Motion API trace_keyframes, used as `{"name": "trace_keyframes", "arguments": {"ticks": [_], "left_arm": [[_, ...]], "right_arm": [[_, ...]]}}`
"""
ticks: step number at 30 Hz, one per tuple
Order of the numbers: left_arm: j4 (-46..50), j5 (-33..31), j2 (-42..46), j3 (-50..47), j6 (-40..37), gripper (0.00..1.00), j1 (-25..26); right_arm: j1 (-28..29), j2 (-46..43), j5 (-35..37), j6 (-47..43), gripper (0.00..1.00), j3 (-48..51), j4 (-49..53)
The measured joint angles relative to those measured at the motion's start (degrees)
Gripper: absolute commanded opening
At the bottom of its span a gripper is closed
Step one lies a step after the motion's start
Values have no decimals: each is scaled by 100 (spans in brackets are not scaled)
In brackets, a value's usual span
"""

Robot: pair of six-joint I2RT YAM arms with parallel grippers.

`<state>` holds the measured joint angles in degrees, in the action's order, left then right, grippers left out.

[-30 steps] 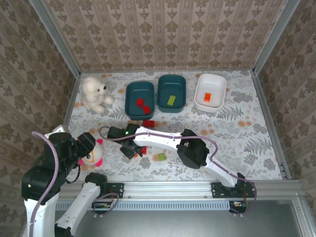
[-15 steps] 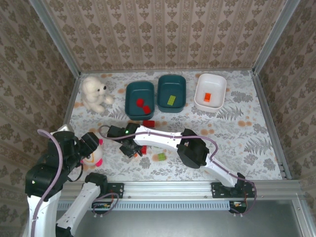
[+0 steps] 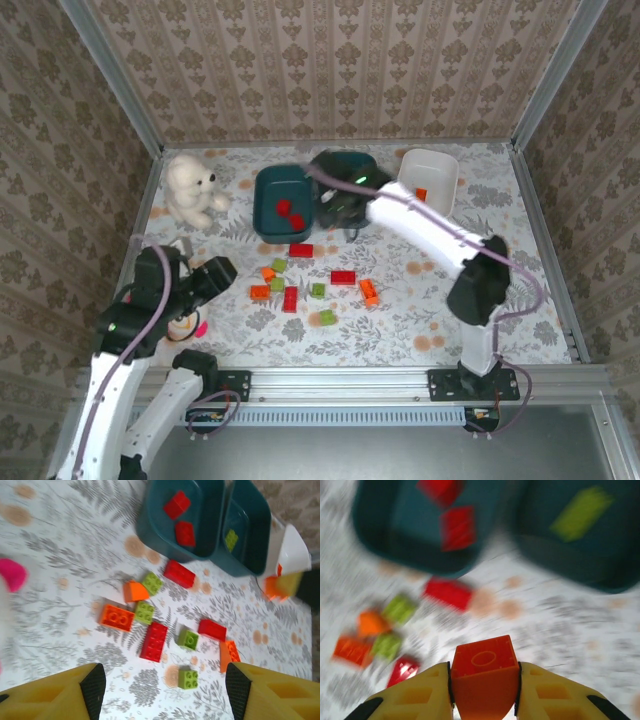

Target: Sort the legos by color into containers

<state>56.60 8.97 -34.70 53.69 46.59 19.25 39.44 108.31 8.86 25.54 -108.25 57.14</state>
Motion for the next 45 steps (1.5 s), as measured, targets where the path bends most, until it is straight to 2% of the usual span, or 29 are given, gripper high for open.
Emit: {"name": "trace_keyframes", "arguments": {"ticks": [3, 6, 11, 17, 26, 30, 35, 41, 45], "left_arm": [[-501, 87, -531, -46, -7, 68, 433], [-979, 57, -1143, 17, -28, 68, 1036], [-1602, -90, -1967, 129, -33, 68, 1648], [-2009, -258, -2487, 299, -31, 69, 1773], [-2153, -444, -2579, 487, -26, 69, 1786], [-2151, -516, -2579, 487, -26, 69, 1786], [-2135, -599, -2579, 492, -26, 69, 1786], [-2024, -625, -2551, 509, -26, 69, 1786], [-1847, -645, -2511, 619, -35, 69, 1786]], "right_arm": [[-1174, -251, 63, 31, 27, 313, -166], [-2011, -105, 28, 57, 26, 492, -254], [-2702, 614, -179, 59, 26, 374, -334], [-2881, 1676, -433, 59, 26, -48, -339], [-3101, 2096, -669, 63, 29, -343, -341], [-3189, 2151, -758, 68, 44, -365, -337], [-3224, 2162, -774, 66, 55, -490, -319], [-3204, 2044, -763, 46, 57, -820, -229], [-3141, 1464, -754, 31, 57, -994, -208]]}}
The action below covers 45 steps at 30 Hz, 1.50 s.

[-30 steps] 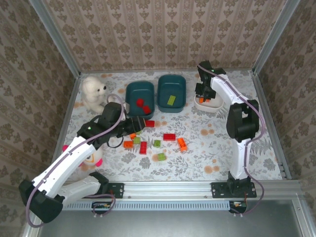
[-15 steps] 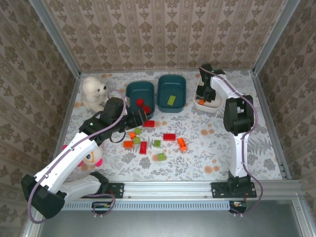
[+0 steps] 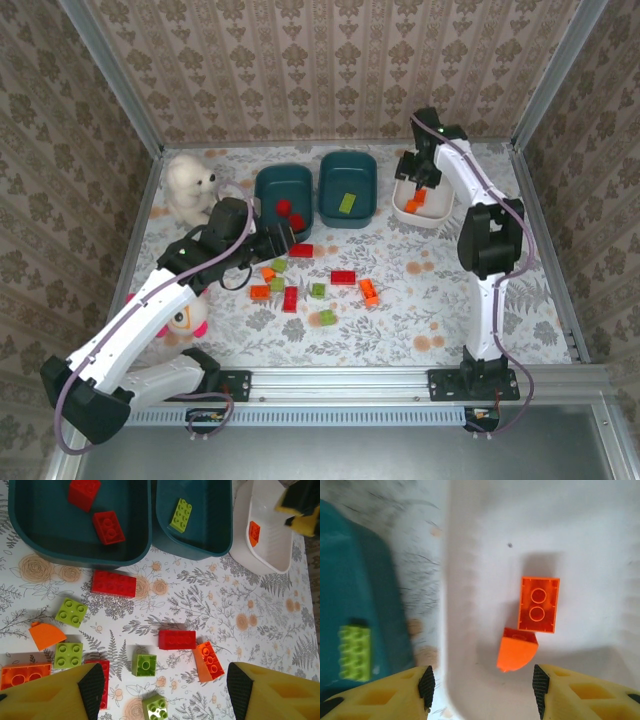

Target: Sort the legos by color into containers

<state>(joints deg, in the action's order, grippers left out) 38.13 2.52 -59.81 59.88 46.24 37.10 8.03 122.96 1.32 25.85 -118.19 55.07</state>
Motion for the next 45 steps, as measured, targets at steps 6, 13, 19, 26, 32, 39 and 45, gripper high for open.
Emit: {"name": "trace_keyframes", "arguments": {"ticks": [6, 13, 19, 26, 32, 39, 45], "left_arm": [[326, -39, 70, 131, -129, 69, 0], [693, -35, 149, 48, -350, 68, 2], [815, 61, 192, -476, -428, 67, 116], [758, 118, -105, -927, -420, 67, 492], [551, 83, -691, -1320, -378, 66, 605], [240, -42, -1670, -1333, -369, 65, 763], [33, -184, -2262, -1327, -332, 62, 868]], "right_arm": [[603, -2024, -26, -42, 60, 815, -715], [2081, -4741, -614, 105, 71, 3434, -1939], [3355, -6146, -909, 820, 76, 5799, -2428], [4334, -6957, -575, 1633, 75, 6990, -2297], [4389, -7246, -321, 1827, 75, 7047, -2229], [4389, -7232, -501, 1829, 76, 7082, -2371], [4389, -7235, -612, 1834, 76, 7119, -2516]]}}
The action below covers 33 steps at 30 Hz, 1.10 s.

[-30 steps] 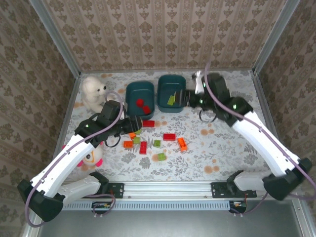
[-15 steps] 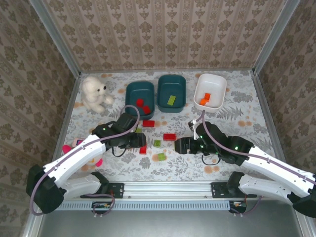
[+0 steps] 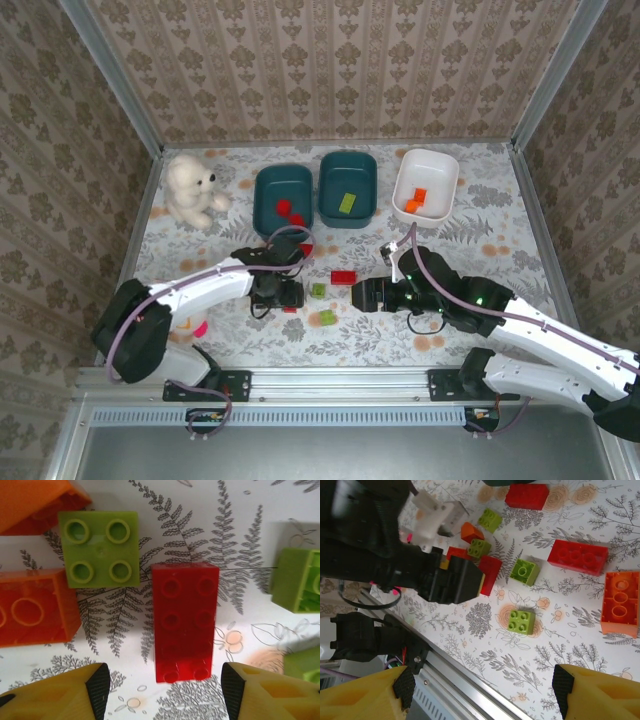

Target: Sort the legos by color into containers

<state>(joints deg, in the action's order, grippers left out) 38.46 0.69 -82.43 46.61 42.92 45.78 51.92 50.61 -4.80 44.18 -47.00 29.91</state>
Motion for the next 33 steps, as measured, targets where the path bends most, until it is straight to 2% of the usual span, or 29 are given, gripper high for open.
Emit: {"name": "trace_keyframes", "arguments": {"ticks": [6, 15, 17, 18, 24, 33], "left_arm": [[-260, -74, -474, 186, 0, 60, 76], [-262, -380, -1019, 437, 2, 44, 227], [-254, -448, -1051, 468, -9, 43, 243], [-251, -476, -1054, 476, -13, 43, 254], [-74, -621, -1064, 813, -146, 62, 334], [55, -765, -1340, 1060, -310, 59, 328]], "right_arm": [[0, 2, -2, 0, 76, 0, -2], [0, 90, -2, -4, 76, -9, 2], [-2, 136, -7, -9, 76, -17, 4], [-2, 151, -13, -9, 76, -17, 4], [-66, 249, -74, -50, 77, -55, 7], [-199, 363, -199, -70, 77, -118, 4]]}}
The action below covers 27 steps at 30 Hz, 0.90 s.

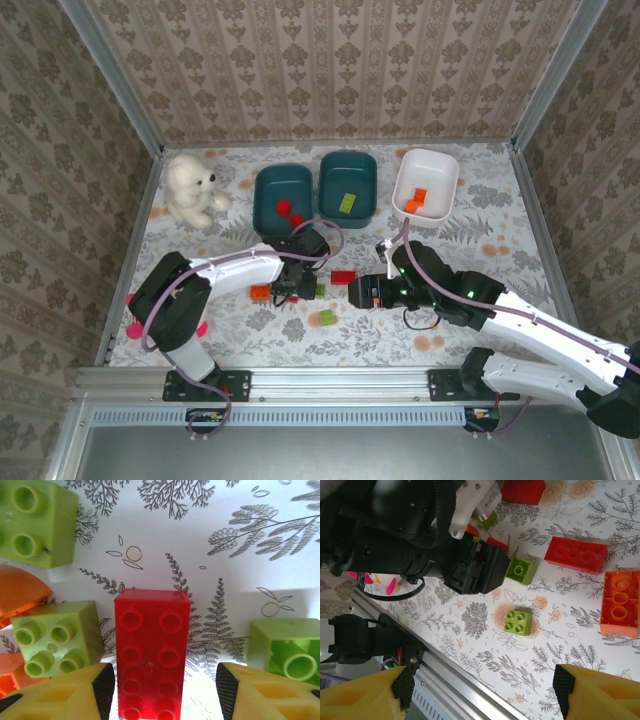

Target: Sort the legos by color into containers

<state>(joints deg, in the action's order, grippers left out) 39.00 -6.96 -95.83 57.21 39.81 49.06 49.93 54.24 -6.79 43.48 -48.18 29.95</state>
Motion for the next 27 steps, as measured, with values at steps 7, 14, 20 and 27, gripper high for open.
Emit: {"name": "trace_keyframes", "arguments": {"ticks": [7, 14, 20, 27], "left_arm": [[39, -15, -85, 24, -48, 52, -7], [37, -20, -181, 24, -79, 40, -7], [44, -52, -205, 37, -94, 32, -7], [407, -247, -61, 337, -105, 29, -9]], "right_arm": [[-35, 13, -24, 2, 77, -26, 2], [-85, 15, -94, 2, 77, -26, 0], [-94, 52, -111, 2, 76, -28, 0], [-105, 2, -39, 0, 76, -96, 131]]}}
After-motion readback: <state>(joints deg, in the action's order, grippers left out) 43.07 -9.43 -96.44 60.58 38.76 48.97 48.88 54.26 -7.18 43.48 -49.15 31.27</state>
